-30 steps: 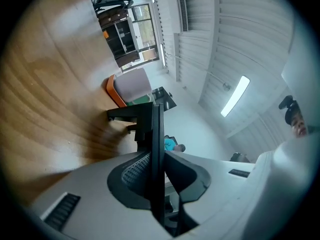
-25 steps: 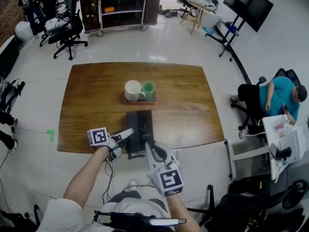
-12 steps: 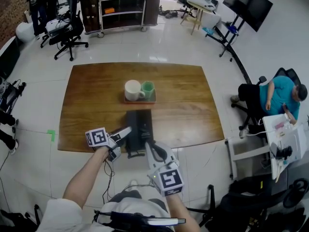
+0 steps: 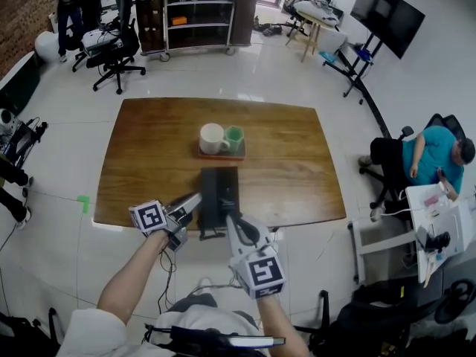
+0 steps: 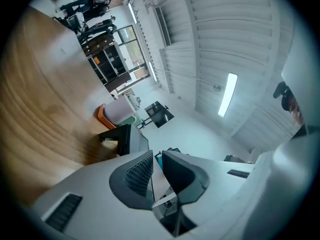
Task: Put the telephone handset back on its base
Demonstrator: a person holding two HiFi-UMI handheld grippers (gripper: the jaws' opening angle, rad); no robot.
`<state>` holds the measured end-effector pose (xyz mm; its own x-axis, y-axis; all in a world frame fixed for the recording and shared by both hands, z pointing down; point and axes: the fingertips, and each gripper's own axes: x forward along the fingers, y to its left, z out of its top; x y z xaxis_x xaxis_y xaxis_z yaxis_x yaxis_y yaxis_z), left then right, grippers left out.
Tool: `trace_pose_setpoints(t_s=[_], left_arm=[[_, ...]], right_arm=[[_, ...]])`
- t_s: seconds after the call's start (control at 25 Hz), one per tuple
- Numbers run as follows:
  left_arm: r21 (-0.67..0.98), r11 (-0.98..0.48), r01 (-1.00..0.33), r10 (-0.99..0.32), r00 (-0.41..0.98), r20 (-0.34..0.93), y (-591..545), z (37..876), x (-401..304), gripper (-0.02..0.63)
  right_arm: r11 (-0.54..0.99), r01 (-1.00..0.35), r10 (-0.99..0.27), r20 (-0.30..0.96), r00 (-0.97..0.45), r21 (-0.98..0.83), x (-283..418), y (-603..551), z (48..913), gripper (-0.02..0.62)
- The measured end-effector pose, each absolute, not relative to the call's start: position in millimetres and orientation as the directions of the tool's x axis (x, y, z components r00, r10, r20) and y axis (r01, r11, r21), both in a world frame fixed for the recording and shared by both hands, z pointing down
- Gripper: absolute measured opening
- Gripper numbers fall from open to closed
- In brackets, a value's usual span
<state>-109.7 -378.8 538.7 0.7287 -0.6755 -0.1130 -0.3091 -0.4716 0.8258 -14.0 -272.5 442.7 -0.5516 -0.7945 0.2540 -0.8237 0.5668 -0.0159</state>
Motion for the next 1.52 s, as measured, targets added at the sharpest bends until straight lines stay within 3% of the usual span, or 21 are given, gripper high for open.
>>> trace_pose_setpoints(t_s=[0.08,0.6,1.32,1.52], left_arm=[[0.803,-0.511,-0.307,-0.671,0.727,-0.149,-367,525,-107,0.003],[0.495,-0.736,-0.462,-0.618,0.756,-0.214,-274,430,-59,0.003],[0.155,-0.765,-0.625,-0.642,0.718,-0.269,-92,343,-12,0.003],[0.133,-0.746,-0.652,-0.660,0.700,-0.274,-45,338,-11,0.003]], right_arm=[[0.578,-0.816,-0.789,0.249,-0.562,-0.011,-17,-268,440,0.000],[0.610,-0.792,-0.778,0.173,-0.604,-0.021,-16,-214,409,0.000],[0.650,-0.760,-0.757,0.087,-0.647,0.002,9,-81,386,0.000],[0.662,-0.749,-0.748,0.076,-0.660,0.010,8,-37,383,0.000]])
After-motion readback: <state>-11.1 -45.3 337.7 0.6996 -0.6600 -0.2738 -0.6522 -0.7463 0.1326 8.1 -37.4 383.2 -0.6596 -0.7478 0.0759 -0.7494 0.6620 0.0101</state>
